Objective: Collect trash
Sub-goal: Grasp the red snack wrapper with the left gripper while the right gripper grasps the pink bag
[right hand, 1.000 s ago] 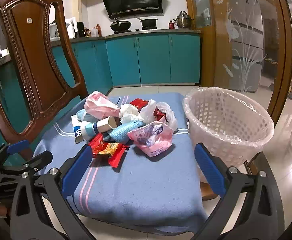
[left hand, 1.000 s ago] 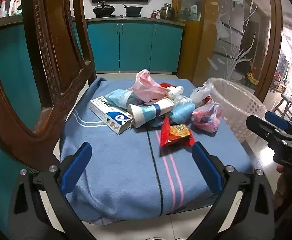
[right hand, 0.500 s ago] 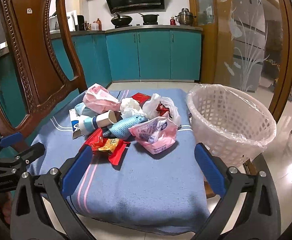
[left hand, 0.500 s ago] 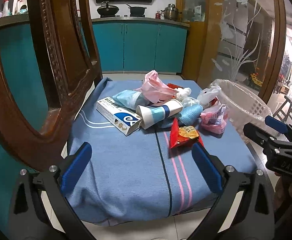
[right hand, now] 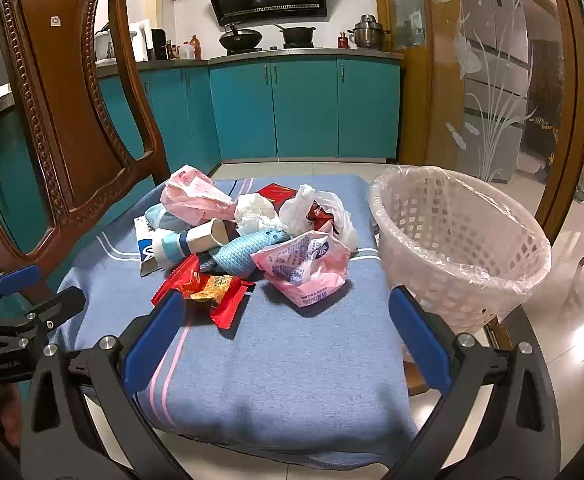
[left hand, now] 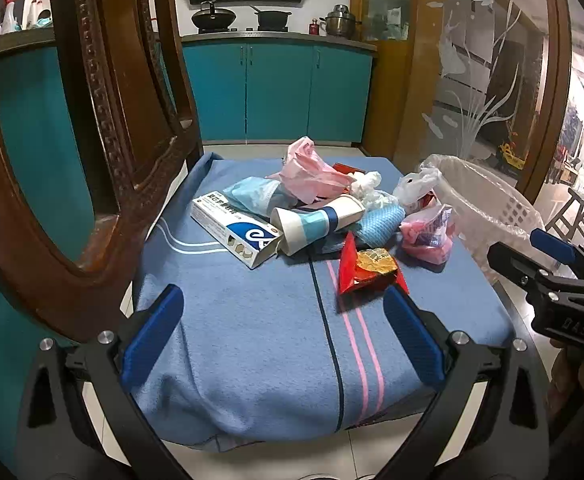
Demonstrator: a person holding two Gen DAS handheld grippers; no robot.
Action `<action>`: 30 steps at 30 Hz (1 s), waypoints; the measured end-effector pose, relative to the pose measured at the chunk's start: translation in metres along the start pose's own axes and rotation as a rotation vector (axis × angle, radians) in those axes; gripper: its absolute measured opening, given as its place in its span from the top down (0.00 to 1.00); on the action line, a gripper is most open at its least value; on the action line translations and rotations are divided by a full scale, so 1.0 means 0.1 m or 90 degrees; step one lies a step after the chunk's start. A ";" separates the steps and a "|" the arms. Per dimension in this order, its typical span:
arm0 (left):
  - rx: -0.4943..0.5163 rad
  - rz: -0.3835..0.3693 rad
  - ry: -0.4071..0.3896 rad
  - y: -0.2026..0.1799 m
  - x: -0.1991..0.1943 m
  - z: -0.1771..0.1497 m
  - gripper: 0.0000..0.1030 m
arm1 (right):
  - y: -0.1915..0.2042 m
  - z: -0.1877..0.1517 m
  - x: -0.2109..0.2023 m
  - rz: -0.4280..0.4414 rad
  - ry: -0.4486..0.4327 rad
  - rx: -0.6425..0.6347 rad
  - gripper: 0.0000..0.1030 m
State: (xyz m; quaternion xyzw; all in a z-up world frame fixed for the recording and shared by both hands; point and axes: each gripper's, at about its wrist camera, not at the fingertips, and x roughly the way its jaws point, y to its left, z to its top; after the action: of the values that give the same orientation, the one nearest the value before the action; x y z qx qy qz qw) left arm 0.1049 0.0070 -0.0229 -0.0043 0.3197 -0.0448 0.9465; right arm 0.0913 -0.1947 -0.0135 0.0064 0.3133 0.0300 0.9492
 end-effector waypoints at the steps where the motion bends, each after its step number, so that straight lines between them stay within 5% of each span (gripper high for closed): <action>1: 0.000 -0.001 0.000 -0.01 0.00 0.00 0.03 | 0.01 0.00 0.00 0.000 0.000 0.000 0.03; 10: 0.004 -0.040 0.026 -0.14 0.14 0.02 0.03 | -0.05 0.01 -0.02 -0.004 -0.009 0.014 0.03; 23: 0.078 -0.064 0.095 -0.62 1.04 0.11 0.09 | -0.19 0.07 0.07 -0.023 -0.006 0.059 0.03; 24: 0.078 -0.070 0.104 -0.64 1.10 0.11 0.20 | -0.18 0.08 0.07 -0.023 -0.006 0.060 0.03; 25: 0.078 -0.082 0.118 -0.64 1.15 0.11 0.51 | -0.18 0.08 0.08 -0.023 -0.006 0.060 0.03; 26: 0.081 -0.105 0.145 -0.66 1.22 0.10 0.54 | -0.17 0.09 0.09 -0.023 -0.006 0.058 0.03; 27: 0.084 -0.112 0.144 -0.67 1.21 0.10 0.72 | -0.15 0.10 0.10 -0.023 -0.005 0.054 0.03; 30: 0.102 -0.122 0.129 -0.67 1.05 0.15 0.80 | -0.15 0.12 0.16 -0.030 -0.003 0.040 0.03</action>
State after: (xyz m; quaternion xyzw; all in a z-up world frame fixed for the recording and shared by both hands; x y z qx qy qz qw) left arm 0.1915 -0.0691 -0.0725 0.0452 0.4073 -0.1601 0.8980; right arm 0.1124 -0.2083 -0.0140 0.0287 0.3121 -0.0024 0.9496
